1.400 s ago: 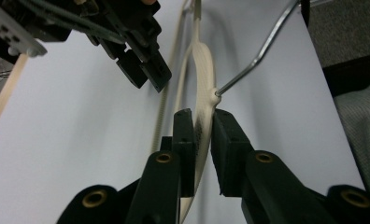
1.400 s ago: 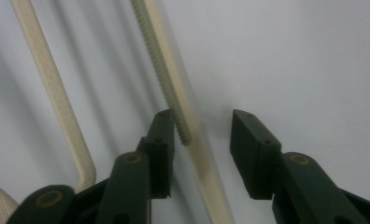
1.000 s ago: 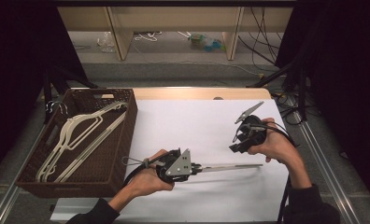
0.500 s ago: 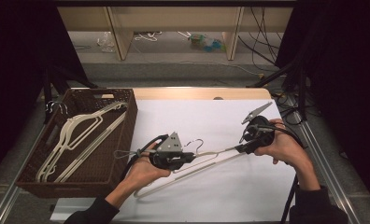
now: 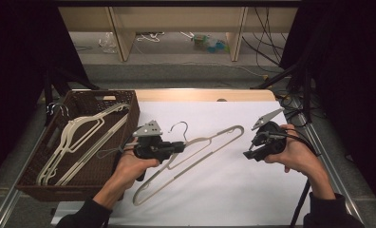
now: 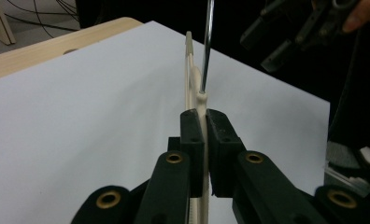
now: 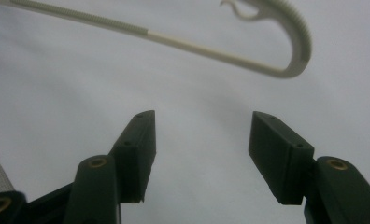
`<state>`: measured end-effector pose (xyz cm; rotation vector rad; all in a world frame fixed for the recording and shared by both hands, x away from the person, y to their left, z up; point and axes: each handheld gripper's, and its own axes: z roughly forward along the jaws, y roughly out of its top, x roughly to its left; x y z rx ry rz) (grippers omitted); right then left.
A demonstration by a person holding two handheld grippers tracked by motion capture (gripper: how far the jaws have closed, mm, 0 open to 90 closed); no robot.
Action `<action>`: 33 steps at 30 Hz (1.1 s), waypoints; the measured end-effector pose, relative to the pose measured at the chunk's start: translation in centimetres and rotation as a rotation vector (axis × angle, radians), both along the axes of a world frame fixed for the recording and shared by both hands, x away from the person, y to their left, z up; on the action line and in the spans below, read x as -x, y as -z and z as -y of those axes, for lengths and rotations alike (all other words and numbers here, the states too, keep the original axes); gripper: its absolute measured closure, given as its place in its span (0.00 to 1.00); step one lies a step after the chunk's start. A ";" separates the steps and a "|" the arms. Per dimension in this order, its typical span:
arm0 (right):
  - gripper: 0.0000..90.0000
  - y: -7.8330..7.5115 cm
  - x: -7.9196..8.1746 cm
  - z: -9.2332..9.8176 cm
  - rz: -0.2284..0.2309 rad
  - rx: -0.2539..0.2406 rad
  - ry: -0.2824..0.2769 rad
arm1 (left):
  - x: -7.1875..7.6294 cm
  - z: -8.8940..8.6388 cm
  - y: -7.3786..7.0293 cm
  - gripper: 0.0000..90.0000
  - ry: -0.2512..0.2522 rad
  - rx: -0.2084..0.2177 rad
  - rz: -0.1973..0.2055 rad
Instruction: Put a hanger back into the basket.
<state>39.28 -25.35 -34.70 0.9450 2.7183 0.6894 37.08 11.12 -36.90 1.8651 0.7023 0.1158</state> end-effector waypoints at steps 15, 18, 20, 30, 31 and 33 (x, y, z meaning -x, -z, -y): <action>0.37 2.1 2.8 -0.7 -0.021 0.006 -0.082 | 2.0 -4.6 -5.6 0.95 -0.079 0.118 -0.021; 0.37 2.3 2.7 -0.4 -0.031 0.009 -0.070 | 2.0 -6.2 -6.9 0.95 -0.089 0.146 -0.013; 0.37 2.5 2.8 -0.3 -0.031 0.011 -0.073 | 2.0 -7.2 -7.7 0.95 -0.106 0.153 -0.004; 0.38 2.9 3.0 0.5 -0.049 0.004 -0.061 | 1.8 -11.6 -10.9 0.95 -0.214 0.071 0.042; 0.38 2.9 3.0 0.5 -0.049 0.004 -0.061 | 1.8 -12.1 -11.1 0.95 -0.226 0.066 0.044; 0.38 3.0 3.1 0.6 -0.051 -0.002 -0.058 | 1.6 -13.2 -11.5 0.95 -0.257 0.069 0.044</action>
